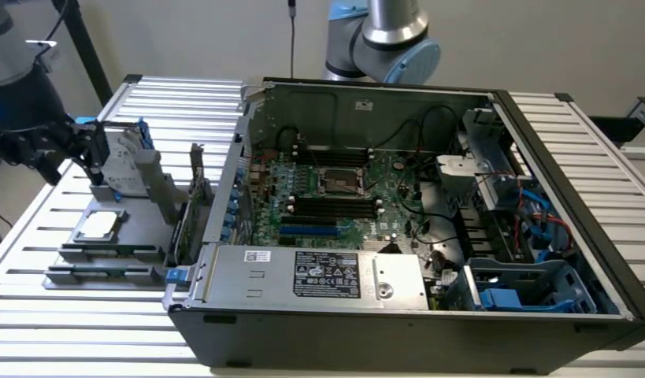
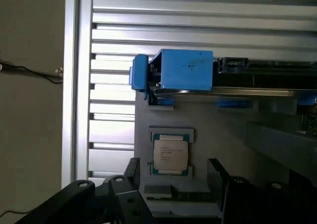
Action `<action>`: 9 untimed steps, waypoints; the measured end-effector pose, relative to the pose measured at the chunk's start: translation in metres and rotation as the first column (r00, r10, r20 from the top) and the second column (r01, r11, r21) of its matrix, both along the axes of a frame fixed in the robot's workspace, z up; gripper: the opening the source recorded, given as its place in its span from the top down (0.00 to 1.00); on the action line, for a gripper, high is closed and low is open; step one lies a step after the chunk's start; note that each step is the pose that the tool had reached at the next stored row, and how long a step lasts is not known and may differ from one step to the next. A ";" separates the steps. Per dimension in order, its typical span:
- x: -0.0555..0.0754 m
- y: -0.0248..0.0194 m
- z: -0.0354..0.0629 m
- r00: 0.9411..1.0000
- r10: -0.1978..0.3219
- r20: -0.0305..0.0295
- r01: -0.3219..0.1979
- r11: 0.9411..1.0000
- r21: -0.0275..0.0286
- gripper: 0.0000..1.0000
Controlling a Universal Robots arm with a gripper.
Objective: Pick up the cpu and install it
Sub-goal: 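Pick up the cpu and move it towards the insertion slot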
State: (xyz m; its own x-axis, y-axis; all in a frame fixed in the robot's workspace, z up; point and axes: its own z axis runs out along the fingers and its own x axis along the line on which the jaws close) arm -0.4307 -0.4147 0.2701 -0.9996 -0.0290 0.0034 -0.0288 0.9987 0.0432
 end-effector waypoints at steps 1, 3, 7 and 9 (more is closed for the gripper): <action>0.000 -0.0001 -0.0018 1.000 0.000 0.000 0.000 1.000 0.000 0.35; 0.000 -0.0002 -0.0055 1.000 0.000 0.000 0.000 1.000 0.000 0.35; 0.000 -0.0008 -0.0127 1.000 0.000 0.000 0.000 1.000 0.000 0.35; 0.000 -0.0016 -0.0163 1.000 0.000 0.000 0.000 1.000 0.000 0.35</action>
